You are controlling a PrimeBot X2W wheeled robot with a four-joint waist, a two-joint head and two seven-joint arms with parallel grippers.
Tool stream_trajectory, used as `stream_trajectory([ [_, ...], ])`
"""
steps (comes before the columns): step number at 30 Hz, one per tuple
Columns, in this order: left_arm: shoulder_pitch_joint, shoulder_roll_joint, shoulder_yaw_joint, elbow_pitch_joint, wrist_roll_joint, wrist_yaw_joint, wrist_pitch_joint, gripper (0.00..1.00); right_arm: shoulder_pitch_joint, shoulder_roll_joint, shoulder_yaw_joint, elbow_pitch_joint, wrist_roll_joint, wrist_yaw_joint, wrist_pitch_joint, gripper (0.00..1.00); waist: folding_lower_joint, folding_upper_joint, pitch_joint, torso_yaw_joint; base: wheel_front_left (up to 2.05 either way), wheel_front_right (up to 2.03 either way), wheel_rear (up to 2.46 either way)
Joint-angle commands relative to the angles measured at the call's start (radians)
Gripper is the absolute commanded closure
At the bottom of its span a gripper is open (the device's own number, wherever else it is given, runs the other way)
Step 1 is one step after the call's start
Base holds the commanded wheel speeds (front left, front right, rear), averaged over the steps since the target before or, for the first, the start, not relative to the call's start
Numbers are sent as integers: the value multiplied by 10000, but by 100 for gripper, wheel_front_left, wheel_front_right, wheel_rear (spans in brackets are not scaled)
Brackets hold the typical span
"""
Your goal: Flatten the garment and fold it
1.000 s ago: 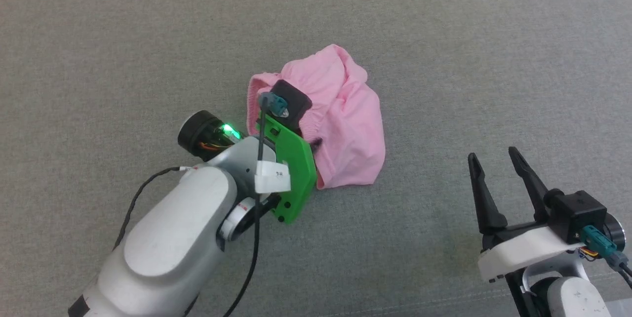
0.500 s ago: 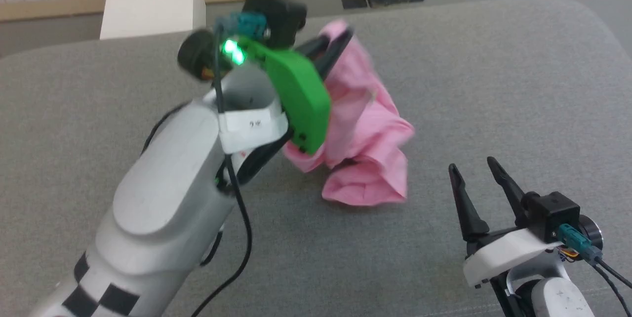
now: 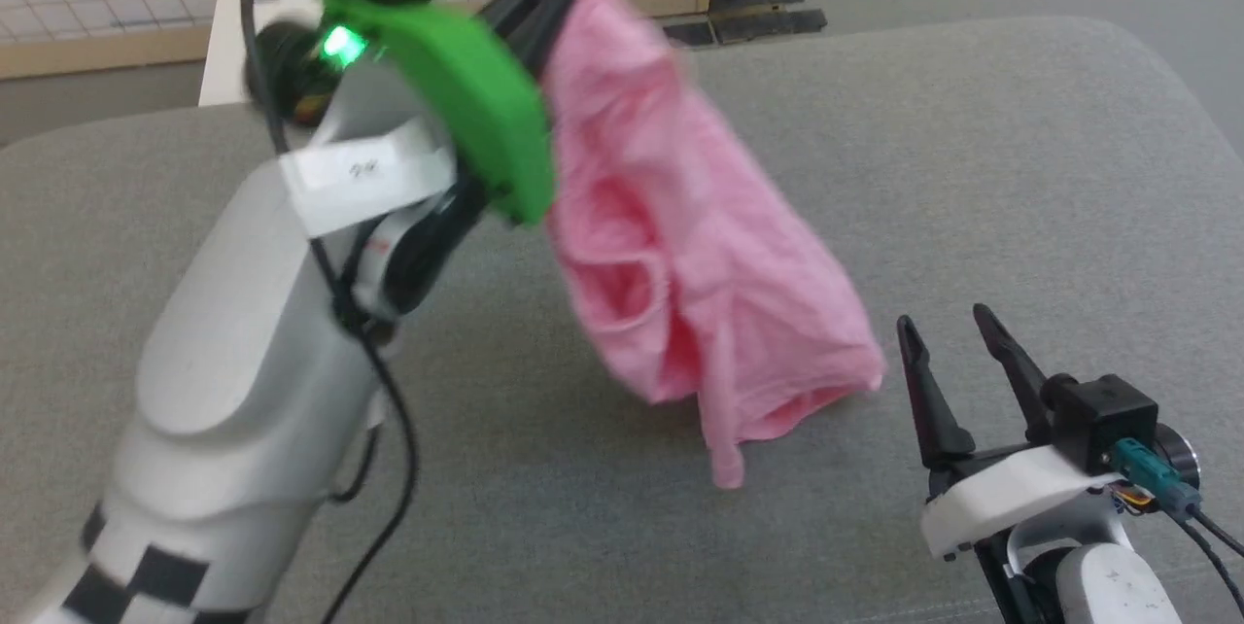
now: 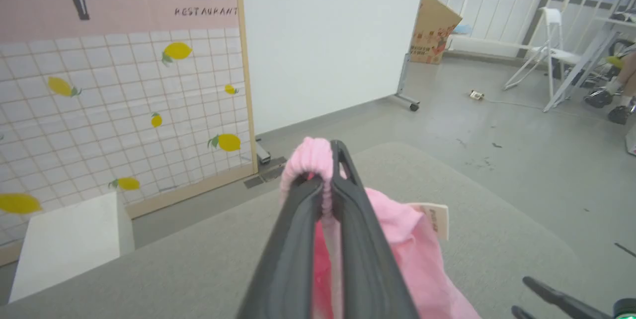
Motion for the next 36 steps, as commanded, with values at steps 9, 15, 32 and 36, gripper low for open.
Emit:
stream_trajectory([
  [9, 2543, 1941, 270, 2182, 891, 463, -793, 100, -193, 37, -52, -267, 22, -15, -5, 0, 0, 0, 1034, 714, 0, 0, 0],
  [15, 3101, 2024, 821, 3506, 1213, 1505, -1940, 0, -231, 38, 71, -363, -26, -15, 106, 0, 0, 0, 1232, 965, 0, 0, 0],
  [32, 4393, 2089, 213, 1470, 2414, 1053, -5755, 0, 361, -331, -230, -420, 123, -15, 474, 0, 0, 0, -133, 1868, 0, 0, 0],
  [36, 5471, 2193, -28, 662, 2779, 1505, -6067, 0, 531, -479, -128, -512, 245, -15, 606, 0, 0, 0, -299, 2053, 0, 0, 0],
])
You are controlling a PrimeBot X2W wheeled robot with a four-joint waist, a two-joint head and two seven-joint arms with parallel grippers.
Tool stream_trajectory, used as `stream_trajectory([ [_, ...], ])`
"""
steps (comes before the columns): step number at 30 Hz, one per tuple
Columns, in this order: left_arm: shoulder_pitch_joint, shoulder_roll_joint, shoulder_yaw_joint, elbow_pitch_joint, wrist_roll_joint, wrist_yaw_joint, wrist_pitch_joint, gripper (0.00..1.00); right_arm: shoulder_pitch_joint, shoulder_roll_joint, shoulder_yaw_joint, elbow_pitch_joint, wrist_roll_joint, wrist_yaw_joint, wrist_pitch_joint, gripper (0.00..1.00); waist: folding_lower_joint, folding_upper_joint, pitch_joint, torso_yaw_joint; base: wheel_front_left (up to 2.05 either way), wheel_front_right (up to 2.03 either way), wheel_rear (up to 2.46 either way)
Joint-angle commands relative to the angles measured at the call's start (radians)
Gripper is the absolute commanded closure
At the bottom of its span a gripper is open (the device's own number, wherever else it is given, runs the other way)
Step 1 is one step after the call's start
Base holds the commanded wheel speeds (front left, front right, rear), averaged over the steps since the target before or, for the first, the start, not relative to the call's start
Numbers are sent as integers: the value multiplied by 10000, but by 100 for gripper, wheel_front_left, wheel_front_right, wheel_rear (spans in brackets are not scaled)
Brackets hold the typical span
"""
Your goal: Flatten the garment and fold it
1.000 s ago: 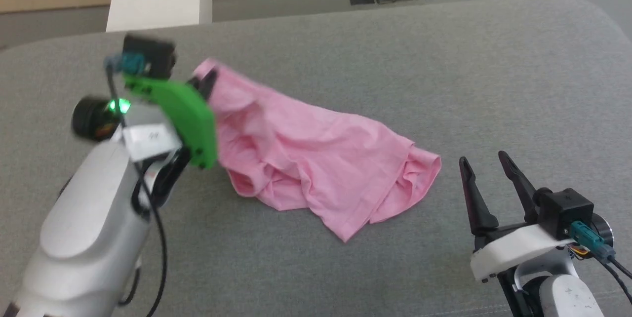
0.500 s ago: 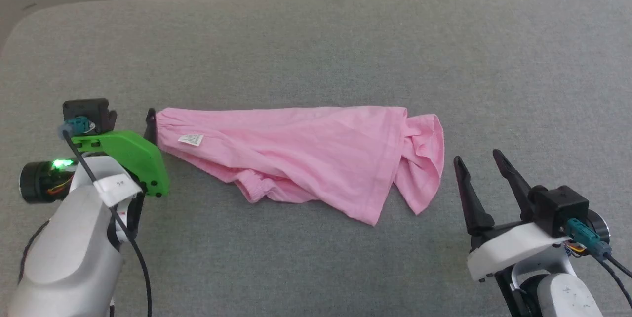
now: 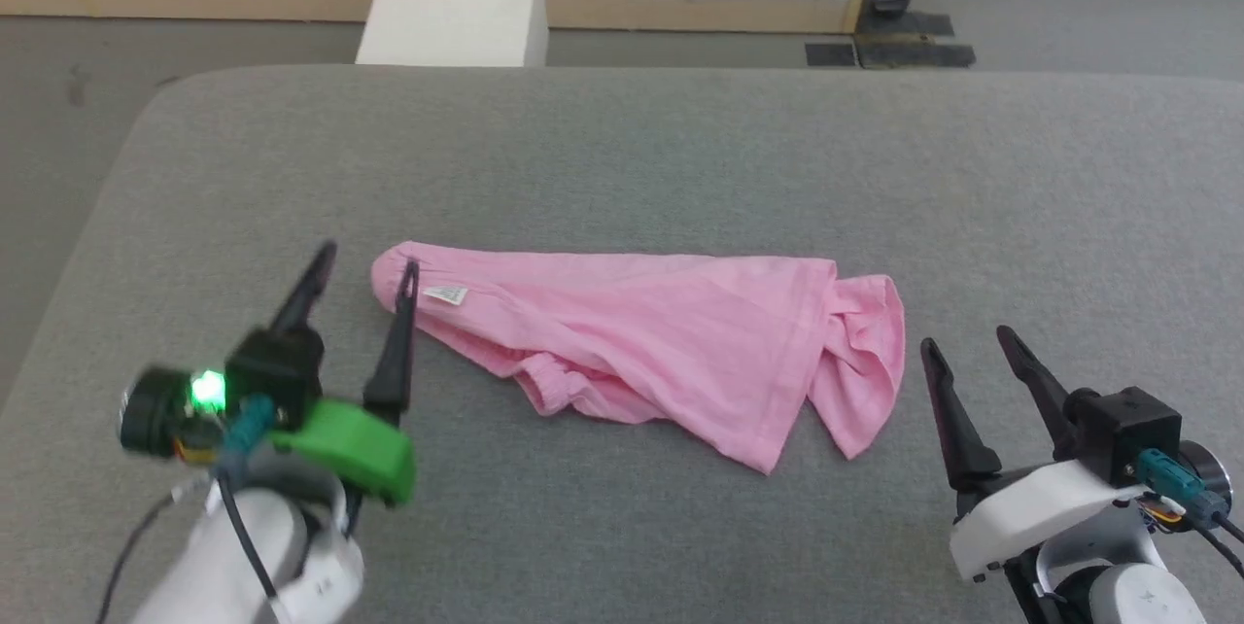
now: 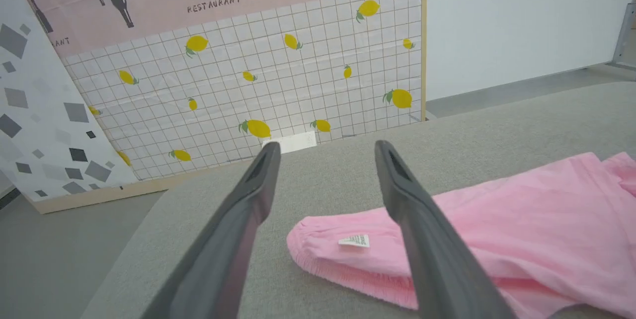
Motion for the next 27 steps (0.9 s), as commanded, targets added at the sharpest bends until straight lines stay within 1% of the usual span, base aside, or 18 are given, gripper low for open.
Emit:
stream_trajectory([
  [1, 486, 56, -30, -116, 65, 217, -47, 0, 137, -63, 34, -75, 79, -15, 56, 0, 0, 0, -227, 260, 0, 0, 0],
  [3, 1028, 72, -146, -293, 208, 480, -107, 0, 234, -117, 51, -128, 124, -15, 118, 0, 0, 0, -267, 346, 0, 0, 0],
  [7, 1816, -11, -307, -468, 317, 860, -221, 0, 395, -291, 203, -265, 220, -15, 304, 0, 0, 0, -263, 543, 0, 0, 0],
  [10, 2044, -125, -339, -663, 314, 1067, -243, 0, 423, -660, 653, -418, 415, -15, 657, 0, 0, 0, -162, 764, 0, 0, 0],
  [13, 2011, -172, -430, -761, 358, 1086, -208, 0, 295, -1218, 1416, -547, 804, -15, 1408, 0, 0, 0, -2, 983, 0, 0, 0],
  [19, 1666, -315, -538, -647, 376, 999, -228, 0, -551, -2666, 3158, -430, 1754, -15, 3546, 0, 0, 0, 483, 1460, 0, 0, 0],
  [23, 1487, -473, -618, -539, 383, 992, -257, 0, -1289, -3224, 4003, -124, 2237, -15, 4665, 0, 0, 0, 769, 1793, 0, 0, 0],
  [27, 1359, -624, -709, -412, 406, 966, -337, 0, -1959, -3564, 4734, 318, 2705, -15, 5675, 0, 0, 0, 1034, 2165, 0, 0, 0],
])
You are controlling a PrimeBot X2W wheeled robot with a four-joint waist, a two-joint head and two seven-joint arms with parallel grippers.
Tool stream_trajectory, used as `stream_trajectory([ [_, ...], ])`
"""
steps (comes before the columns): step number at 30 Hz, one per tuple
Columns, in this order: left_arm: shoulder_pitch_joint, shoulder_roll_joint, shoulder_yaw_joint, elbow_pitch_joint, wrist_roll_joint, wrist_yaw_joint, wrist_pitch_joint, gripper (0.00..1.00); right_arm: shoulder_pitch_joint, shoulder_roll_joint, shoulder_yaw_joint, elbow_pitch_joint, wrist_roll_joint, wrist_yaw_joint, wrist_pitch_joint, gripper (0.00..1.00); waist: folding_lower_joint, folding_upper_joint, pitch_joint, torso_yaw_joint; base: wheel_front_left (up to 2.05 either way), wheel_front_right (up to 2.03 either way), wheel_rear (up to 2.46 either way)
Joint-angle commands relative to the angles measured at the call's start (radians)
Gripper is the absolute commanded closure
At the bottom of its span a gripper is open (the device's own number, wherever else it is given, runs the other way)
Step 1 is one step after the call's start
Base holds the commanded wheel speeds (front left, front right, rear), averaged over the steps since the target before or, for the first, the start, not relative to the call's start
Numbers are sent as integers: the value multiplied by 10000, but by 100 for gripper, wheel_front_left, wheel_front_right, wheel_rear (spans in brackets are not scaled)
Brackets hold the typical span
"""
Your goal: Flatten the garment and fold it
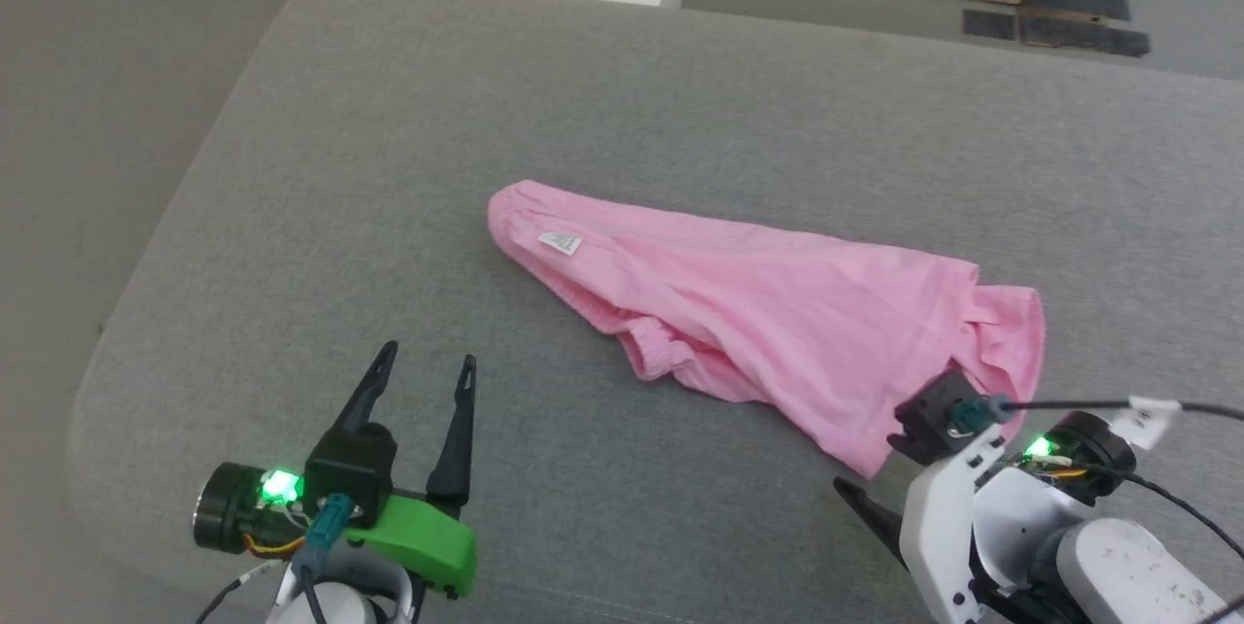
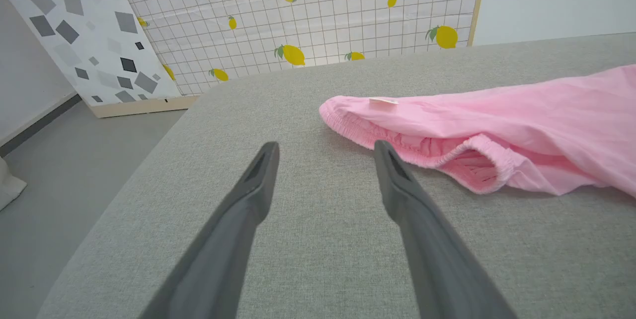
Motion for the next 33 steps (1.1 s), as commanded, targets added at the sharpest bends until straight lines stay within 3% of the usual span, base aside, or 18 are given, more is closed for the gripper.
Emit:
stream_trajectory([
  [1, -214, -87, -15, 55, 45, -22, -97, 0, -287, -89, 213, 144, 160, -15, 271, 0, 0, 0, 379, 452, 0, 0, 0],
  [13, -591, -482, -109, 368, 114, -34, -321, 0, -873, -612, 960, 1423, 174, -15, 1115, 0, 0, 0, 981, 1311, 0, 0, 0],
  [14, -588, -496, -109, 391, 114, -34, -336, 0, -833, -628, 994, 1503, 169, -15, 1158, 15, 0, 0, 1002, 1323, 0, 0, 0],
  [15, -586, -507, -111, 412, 117, -37, -347, 0, -803, -642, 1029, 1545, 165, -15, 1171, 72, 0, 0, 1003, 1328, 0, 0, 0],
  [16, -578, -517, -117, 447, 120, -40, -358, 0, -760, -653, 1060, 1577, 165, -15, 1137, 100, 0, 0, 969, 1322, 0, 0, 0],
  [23, -368, -412, -122, 704, 30, -88, -376, 0, -551, -488, 735, 1289, 209, -15, 276, 100, 0, 0, 271, 839, 0, 0, 0],
  [28, -172, -287, -203, 771, -64, -142, -193, 0, -419, -438, 452, 262, 781, -15, -127, 100, 0, 0, -400, 328, 0, 0, 0],
  [33, -6, -220, -335, 689, -111, -170, 4, 0, -586, -485, -201, -981, 1550, -15, 163, 100, 0, 0, -756, 62, 0, 0, 0],
])
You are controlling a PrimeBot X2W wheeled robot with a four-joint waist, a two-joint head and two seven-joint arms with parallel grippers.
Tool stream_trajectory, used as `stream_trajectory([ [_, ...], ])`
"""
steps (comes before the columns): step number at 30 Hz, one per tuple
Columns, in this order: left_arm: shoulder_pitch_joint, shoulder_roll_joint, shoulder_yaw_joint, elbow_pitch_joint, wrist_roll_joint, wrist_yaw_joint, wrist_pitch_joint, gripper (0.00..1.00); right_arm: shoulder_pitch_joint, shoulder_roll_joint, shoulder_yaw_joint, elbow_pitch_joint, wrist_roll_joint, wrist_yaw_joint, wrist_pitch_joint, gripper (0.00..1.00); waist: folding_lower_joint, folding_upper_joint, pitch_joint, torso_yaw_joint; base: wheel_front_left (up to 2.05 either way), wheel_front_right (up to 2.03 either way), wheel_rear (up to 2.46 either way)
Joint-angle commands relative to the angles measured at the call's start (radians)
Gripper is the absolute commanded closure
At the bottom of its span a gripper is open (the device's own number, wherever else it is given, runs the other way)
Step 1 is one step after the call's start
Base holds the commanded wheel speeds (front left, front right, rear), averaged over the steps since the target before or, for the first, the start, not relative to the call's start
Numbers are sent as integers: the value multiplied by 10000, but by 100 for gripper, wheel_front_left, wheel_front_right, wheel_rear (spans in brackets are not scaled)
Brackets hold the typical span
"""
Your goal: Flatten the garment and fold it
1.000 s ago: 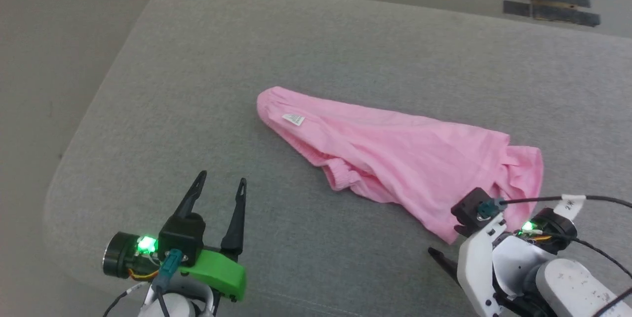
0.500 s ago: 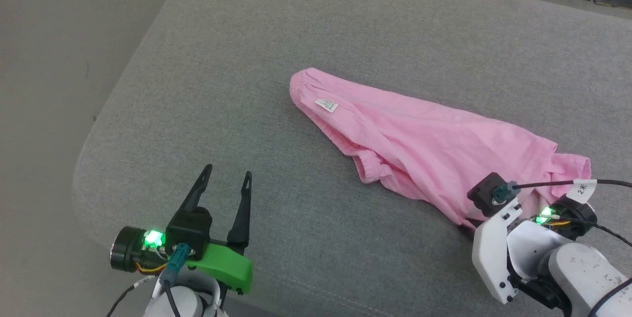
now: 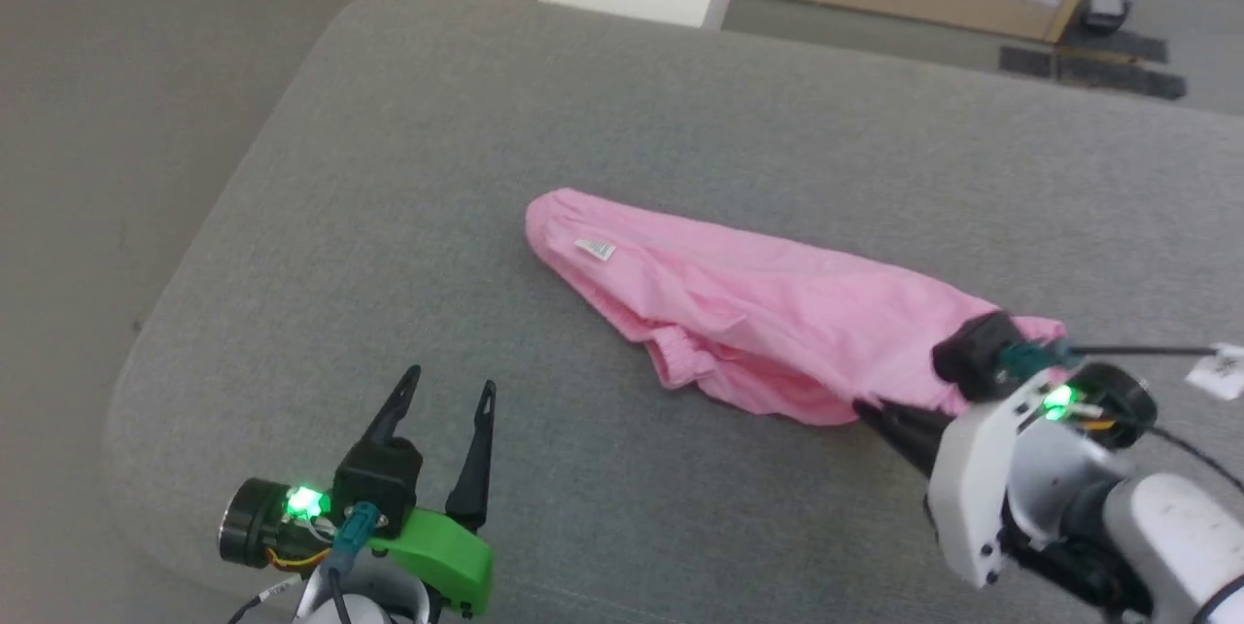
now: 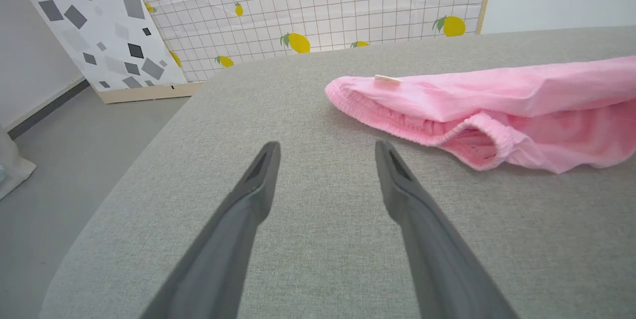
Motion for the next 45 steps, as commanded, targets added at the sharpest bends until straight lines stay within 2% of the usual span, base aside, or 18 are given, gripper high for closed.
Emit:
stream_trajectory([
  [1, 78, 72, -20, -58, -87, -35, 43, 0, -228, -41, -281, -310, 215, -13, 145, 100, 0, 0, -437, -467, 0, 0, 0],
  [6, -96, -1, -133, -297, -30, -43, 93, 0, -1516, -372, -1325, -920, 612, -13, 773, 100, 0, 0, 38, -284, 0, 0, 0],
  [9, -258, -97, -185, -371, 7, -46, 69, 0, -2497, -643, -1847, -589, 735, -13, 1068, 100, 0, 0, 506, -7, 0, 0, 0],
  [12, -437, -245, -234, -372, 46, -42, -3, 0, -3518, -845, -2336, 274, 756, -13, 1456, 100, 0, 0, 995, 360, 0, 0, 0],
  [15, -580, -398, -271, -308, 76, -46, -100, 0, -4377, -1214, -2375, 1152, 489, -13, 1709, 100, 0, 0, 1459, 706, 0, 0, 0],
  [21, -896, -701, -378, -132, 164, -166, -289, 0, -6033, -1817, -2759, 3671, -230, -13, 1795, 100, 0, 0, 2261, 1348, 0, 0, 0],
  [23, -1020, -821, -391, -66, 183, -211, -338, 0, -6540, -2082, -2924, 4502, -650, -13, 1597, 100, 0, 0, 2470, 1542, 0, 0, 0],
  [24, -1185, -1003, -400, 21, 216, -279, -398, 0, -7270, -2381, -3310, 5663, -1326, -13, 1133, 100, 0, 0, 2723, 1780, 0, 0, 0],
  [31, -1324, -1331, -374, 138, 326, -362, -458, 0, -8166, -2575, -4225, 7351, -3135, -13, -335, 100, 0, 0, 3042, 1949, 0, 0, 0],
  [32, -1352, -1398, -307, 180, 361, -392, -466, 0, -8003, -2433, -4044, 7801, -3463, -13, -677, 0, 0, 0, 3079, 1885, 0, 0, 0],
  [38, -1493, -1347, -121, 136, 488, -518, -470, 0, -7750, -1993, -3813, 8402, -3366, -13, -1338, 0, 0, 0, 2849, 1529, 0, 0, 0],
  [45, -1562, -1038, 207, 81, 434, -614, -470, 0, -7387, -1409, -2789, 8407, -2349, -13, -2393, 0, 0, 0, 1911, 809, 0, 0, 0],
])
